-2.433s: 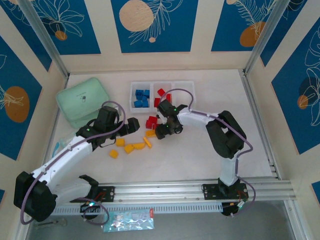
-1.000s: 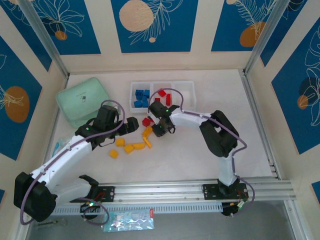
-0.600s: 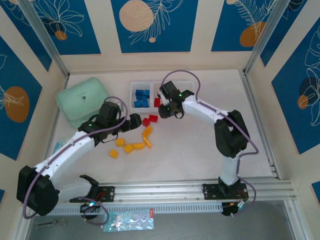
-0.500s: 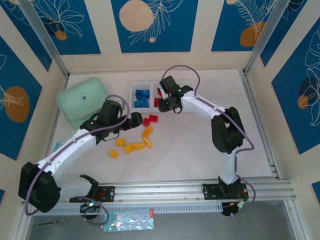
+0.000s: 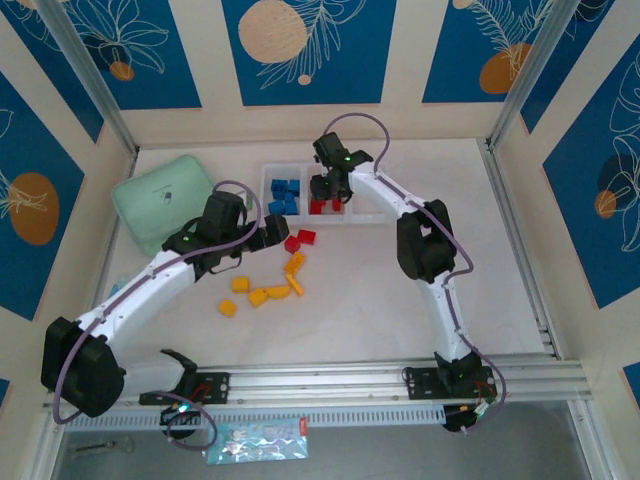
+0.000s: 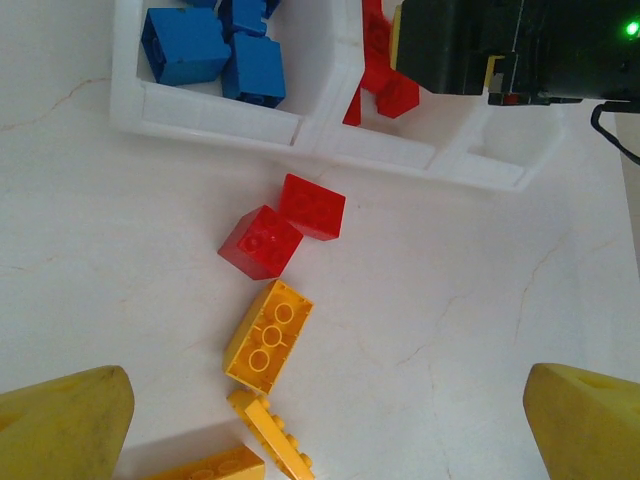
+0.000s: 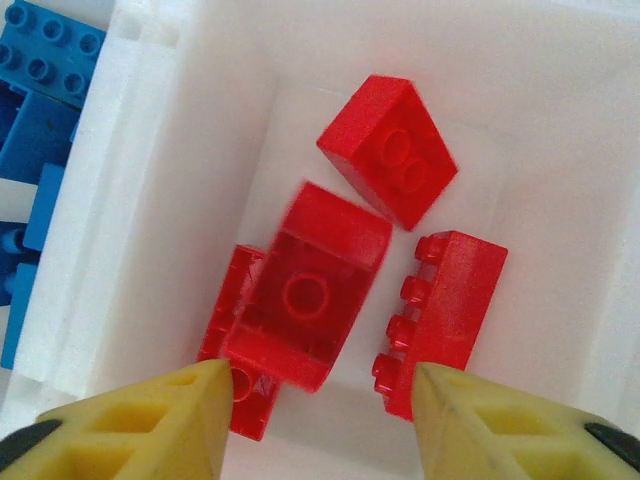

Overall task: Sort the legos into containers by color
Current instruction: Place the lego in the container.

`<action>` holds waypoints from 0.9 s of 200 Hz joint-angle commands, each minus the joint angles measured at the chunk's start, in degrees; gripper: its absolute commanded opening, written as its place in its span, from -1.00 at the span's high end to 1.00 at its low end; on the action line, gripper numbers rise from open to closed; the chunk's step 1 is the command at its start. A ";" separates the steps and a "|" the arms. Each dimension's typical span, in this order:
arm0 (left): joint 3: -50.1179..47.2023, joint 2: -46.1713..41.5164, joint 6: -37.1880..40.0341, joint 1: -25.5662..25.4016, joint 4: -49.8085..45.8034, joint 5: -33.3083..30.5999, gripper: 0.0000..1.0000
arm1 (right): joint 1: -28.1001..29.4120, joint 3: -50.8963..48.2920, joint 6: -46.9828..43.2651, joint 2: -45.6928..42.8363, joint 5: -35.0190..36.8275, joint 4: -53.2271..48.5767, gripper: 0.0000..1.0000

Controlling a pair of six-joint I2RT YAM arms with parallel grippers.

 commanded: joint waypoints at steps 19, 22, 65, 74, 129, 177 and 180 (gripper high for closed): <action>1.42 -1.86 2.02 0.76 -0.54 0.26 -0.99 | 1.02 -4.48 0.72 -6.10 -1.69 -1.58 -0.12; 1.38 -2.04 2.06 0.71 -0.71 0.42 -0.99 | 1.19 -5.46 0.91 -6.95 -2.08 -1.24 -0.12; -0.31 -5.23 2.38 0.72 -3.43 -0.34 -0.99 | 4.45 -20.18 3.08 -17.96 -5.16 2.84 -0.17; -0.80 -5.83 2.46 0.72 -4.09 -0.56 -0.99 | 4.97 -23.12 3.51 -20.05 -6.44 3.54 -0.18; -4.47 -9.27 1.89 0.81 -6.40 -2.95 -0.99 | 9.68 -37.82 2.37 -26.91 -8.55 7.39 -0.26; -7.50 -11.01 -0.53 1.07 -6.67 -5.17 -0.99 | 11.52 -42.40 1.38 -23.97 -10.41 11.60 -0.32; -7.54 -11.08 -0.54 1.07 -6.79 -5.34 -0.99 | 11.62 -42.34 1.08 -23.62 -10.35 11.70 -0.32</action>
